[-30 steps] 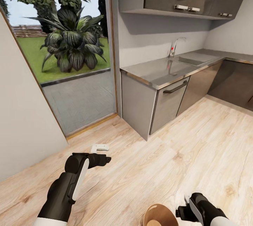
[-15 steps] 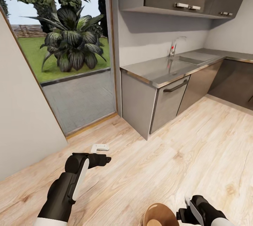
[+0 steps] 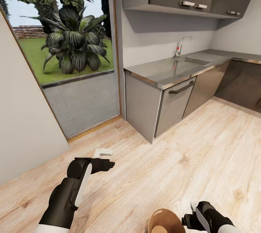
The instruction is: Put the three can of soda from the living room inside the tash can in the kitchen.
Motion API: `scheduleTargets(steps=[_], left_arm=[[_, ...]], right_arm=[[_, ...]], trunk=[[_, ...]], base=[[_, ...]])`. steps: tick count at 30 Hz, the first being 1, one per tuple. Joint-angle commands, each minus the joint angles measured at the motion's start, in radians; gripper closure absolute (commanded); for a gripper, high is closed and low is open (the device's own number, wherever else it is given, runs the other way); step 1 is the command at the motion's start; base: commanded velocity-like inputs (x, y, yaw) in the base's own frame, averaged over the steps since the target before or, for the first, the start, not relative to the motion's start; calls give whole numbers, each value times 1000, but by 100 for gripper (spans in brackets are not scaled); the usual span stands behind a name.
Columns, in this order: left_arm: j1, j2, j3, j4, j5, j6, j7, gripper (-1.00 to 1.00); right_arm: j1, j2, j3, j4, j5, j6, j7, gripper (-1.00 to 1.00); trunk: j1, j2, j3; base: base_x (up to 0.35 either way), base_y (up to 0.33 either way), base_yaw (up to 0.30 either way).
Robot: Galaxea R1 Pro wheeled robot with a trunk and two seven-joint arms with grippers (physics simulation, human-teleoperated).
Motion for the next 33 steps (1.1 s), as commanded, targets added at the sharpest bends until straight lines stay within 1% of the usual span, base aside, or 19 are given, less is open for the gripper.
scheduleTargets(steps=[1, 16, 22, 33], left_arm=[[0, 0, 0, 0, 0, 0, 0, -100], [1, 0, 0, -4, 3, 0, 0, -100], [1, 0, 0, -6, 4, 0, -1, -100], [1, 0, 0, -6, 2, 0, -2, -100]], right_arm=[[0, 0, 0, 0, 0, 0, 0, -100], [0, 0, 1, -2, 3, -2, 0, -100], [0, 0, 1, -2, 4, -3, 0, -100], [0, 1, 1, -2, 6, -3, 0, -100]], trunk=[[4, -7, -3], [61, -112, -50], [61, -112, -50], [104, -189, -85]], base=[[0, 0, 0], [0, 0, 0], [0, 0, 0], [0, 0, 0]])
